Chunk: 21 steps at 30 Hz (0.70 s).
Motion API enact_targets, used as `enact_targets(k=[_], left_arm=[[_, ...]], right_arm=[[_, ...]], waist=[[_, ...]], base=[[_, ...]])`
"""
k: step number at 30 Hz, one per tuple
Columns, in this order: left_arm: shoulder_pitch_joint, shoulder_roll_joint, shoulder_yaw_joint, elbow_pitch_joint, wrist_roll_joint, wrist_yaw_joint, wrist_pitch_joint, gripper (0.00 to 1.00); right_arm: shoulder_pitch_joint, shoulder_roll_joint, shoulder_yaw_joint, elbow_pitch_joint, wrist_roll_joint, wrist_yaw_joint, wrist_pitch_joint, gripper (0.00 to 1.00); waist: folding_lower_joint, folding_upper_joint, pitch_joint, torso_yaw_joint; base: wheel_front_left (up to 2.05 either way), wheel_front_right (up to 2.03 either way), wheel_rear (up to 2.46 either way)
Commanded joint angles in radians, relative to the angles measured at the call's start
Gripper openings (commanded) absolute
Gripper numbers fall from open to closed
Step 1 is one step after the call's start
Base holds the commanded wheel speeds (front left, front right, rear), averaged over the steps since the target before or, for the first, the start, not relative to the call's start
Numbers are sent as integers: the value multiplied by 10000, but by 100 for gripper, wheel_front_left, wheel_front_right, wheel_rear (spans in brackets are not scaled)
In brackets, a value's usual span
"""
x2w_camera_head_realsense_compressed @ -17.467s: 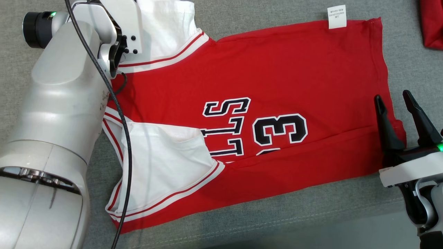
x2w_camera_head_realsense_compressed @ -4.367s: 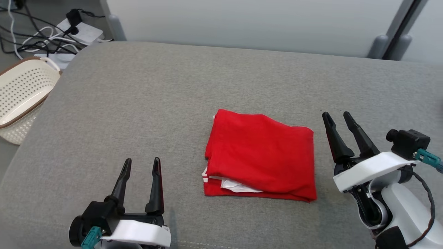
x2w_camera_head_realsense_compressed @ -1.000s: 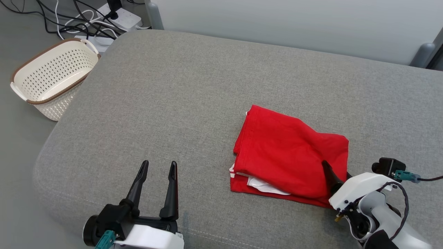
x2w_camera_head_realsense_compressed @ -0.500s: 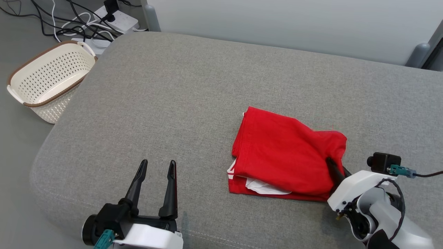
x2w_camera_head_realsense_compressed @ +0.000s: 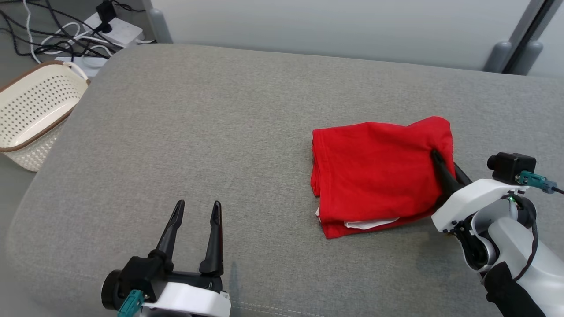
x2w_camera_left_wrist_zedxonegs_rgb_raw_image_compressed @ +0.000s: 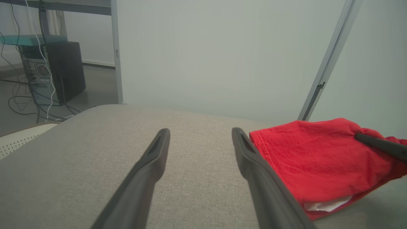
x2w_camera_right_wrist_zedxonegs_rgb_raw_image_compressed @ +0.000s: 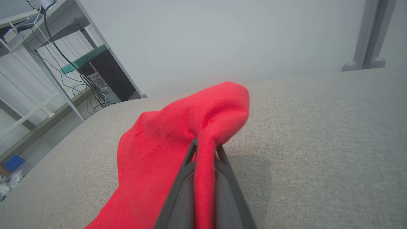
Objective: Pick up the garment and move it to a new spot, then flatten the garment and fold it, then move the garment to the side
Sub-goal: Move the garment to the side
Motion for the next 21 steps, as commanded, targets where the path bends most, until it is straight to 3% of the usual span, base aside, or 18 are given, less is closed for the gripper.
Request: enact_targets(k=[1,21], left_arm=[[-493,24,343,-231,105,-48,-49,100],[-1484,24,207,285,704,-403,-49,100]], right_arm=[[2,-84,-8,-308,-160,0,-145,0],[760,58,-1768,-1284,-1419,0,-146,0]], waist=[[0,0,44,-253],[0,0,461,-3445]], base=[[0,0,0],[0,0,0]])
